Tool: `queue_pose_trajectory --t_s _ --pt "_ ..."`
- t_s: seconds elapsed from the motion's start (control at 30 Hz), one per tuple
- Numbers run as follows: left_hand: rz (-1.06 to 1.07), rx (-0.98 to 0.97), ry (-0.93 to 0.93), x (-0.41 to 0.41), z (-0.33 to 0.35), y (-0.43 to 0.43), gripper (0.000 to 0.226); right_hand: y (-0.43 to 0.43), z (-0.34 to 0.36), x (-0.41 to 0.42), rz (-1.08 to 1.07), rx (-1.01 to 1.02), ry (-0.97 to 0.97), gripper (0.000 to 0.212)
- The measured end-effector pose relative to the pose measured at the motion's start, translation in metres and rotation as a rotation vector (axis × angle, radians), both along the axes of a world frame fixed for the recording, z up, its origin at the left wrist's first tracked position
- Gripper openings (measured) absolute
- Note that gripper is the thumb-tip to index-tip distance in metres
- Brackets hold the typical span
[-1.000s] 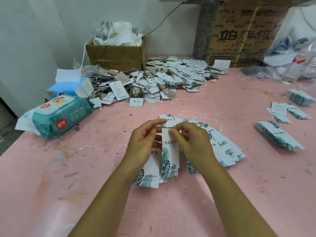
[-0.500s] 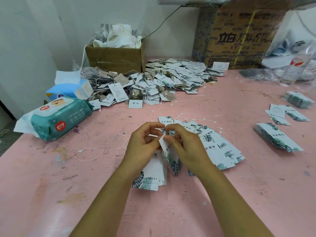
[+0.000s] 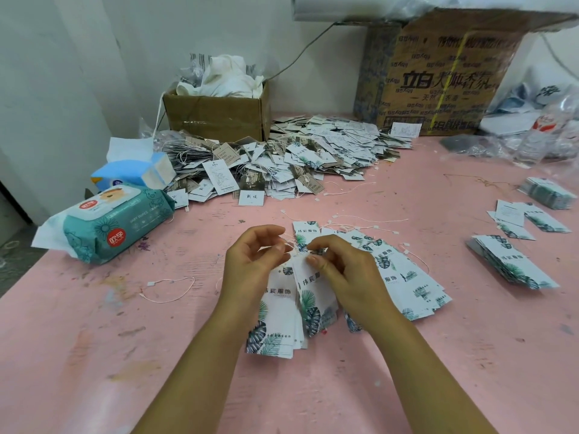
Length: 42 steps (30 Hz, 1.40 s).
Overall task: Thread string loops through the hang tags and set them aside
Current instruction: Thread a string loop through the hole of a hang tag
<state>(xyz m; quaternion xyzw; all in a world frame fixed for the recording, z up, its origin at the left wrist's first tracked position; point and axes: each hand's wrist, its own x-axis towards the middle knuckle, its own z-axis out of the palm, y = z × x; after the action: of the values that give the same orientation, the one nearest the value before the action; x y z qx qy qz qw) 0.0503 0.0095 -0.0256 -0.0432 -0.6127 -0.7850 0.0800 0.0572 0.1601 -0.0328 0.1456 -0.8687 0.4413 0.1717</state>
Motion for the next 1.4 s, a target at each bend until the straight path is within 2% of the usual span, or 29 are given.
queue_pose_trajectory --t_s 0.2,0.33,0.43,0.6,0.9,1.0,1.13,1.3,1.4 --pt "-0.013 0.322 -0.109 -0.003 0.003 -0.005 0.026 0.006 0.000 -0.002 -0.022 -0.190 -0.063 0.009" --pt "0.012 0.378 -0.150 -0.004 0.005 -0.005 0.027 0.007 0.002 -0.003 -0.048 -0.267 -0.047 0.020" --pt "0.025 0.392 -0.178 -0.004 0.006 -0.006 0.028 0.010 0.001 -0.006 -0.116 -0.333 -0.051 0.021" --pt "0.047 0.331 -0.178 -0.003 0.005 -0.007 0.026 0.019 -0.003 -0.011 -0.185 -0.386 -0.106 0.022" --pt "0.057 0.219 -0.113 -0.004 0.002 -0.012 0.029 0.023 -0.003 -0.012 -0.180 -0.533 -0.178 0.028" --pt "0.062 0.152 -0.074 -0.004 0.001 -0.012 0.030 0.023 -0.001 -0.011 -0.175 -0.557 -0.156 0.035" --pt "0.043 0.131 -0.040 -0.003 0.002 -0.011 0.026 0.022 0.003 -0.009 -0.124 -0.641 -0.095 0.028" --pt "-0.015 0.087 -0.030 -0.001 0.001 -0.011 0.015 0.019 0.000 -0.010 -0.153 -0.431 -0.033 0.035" --pt "-0.052 0.068 -0.022 -0.001 0.000 -0.009 0.017 0.016 0.000 -0.009 -0.126 -0.395 -0.023 0.037"
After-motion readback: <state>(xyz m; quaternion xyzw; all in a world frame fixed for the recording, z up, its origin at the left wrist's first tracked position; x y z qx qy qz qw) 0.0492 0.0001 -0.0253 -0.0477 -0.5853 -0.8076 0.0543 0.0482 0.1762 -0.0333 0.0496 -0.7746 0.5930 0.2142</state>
